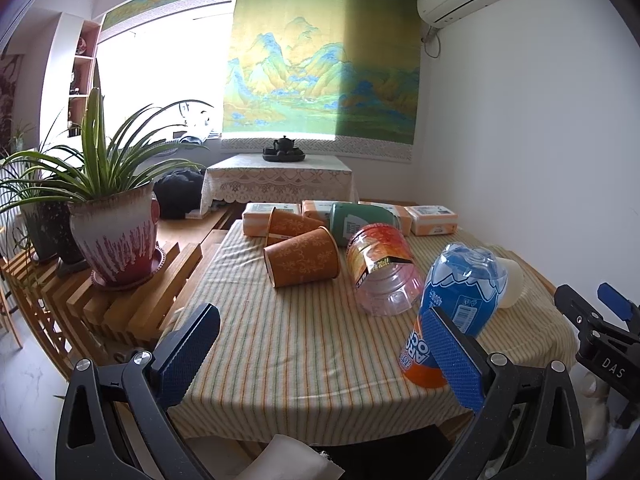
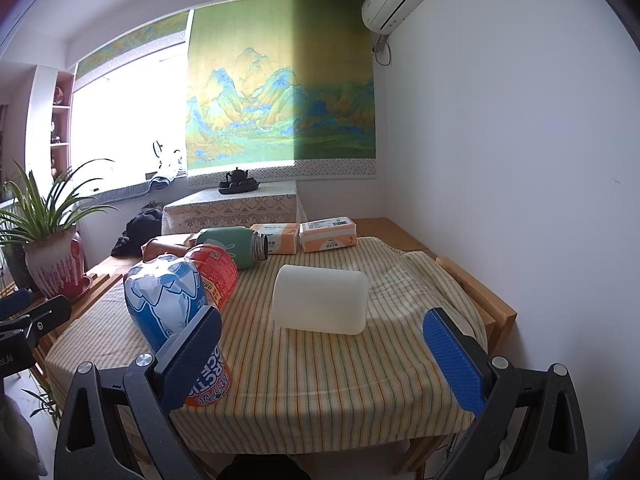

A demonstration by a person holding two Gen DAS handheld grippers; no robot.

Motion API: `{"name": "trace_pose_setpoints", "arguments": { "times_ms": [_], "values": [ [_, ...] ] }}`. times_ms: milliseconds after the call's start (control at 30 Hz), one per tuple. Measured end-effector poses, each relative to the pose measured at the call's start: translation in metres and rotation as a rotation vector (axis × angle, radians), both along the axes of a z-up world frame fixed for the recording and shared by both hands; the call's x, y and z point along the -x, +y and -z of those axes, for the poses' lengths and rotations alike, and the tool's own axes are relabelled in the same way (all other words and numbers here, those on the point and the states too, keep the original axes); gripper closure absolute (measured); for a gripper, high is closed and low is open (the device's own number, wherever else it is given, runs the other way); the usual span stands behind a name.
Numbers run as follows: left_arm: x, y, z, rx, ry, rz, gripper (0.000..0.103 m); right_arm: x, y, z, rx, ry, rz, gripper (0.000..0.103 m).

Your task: Flip cup upside down

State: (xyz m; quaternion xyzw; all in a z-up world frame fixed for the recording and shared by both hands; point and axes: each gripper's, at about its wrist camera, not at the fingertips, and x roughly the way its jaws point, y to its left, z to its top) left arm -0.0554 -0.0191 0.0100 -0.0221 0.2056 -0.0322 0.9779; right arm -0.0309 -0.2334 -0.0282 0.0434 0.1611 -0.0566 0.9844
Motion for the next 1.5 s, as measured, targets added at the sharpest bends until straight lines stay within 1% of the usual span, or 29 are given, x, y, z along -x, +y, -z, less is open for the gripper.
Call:
{"name": "trace_pose_setpoints", "arguments": {
  "times_ms": [1500],
  "values": [
    [-0.0027,-0.0036,0.0007,-0.009,0.001,0.004,0.001,-0.0048,-0.0011,0.0051,-0.006,0.015,0.0,0.003]
  ]
}}
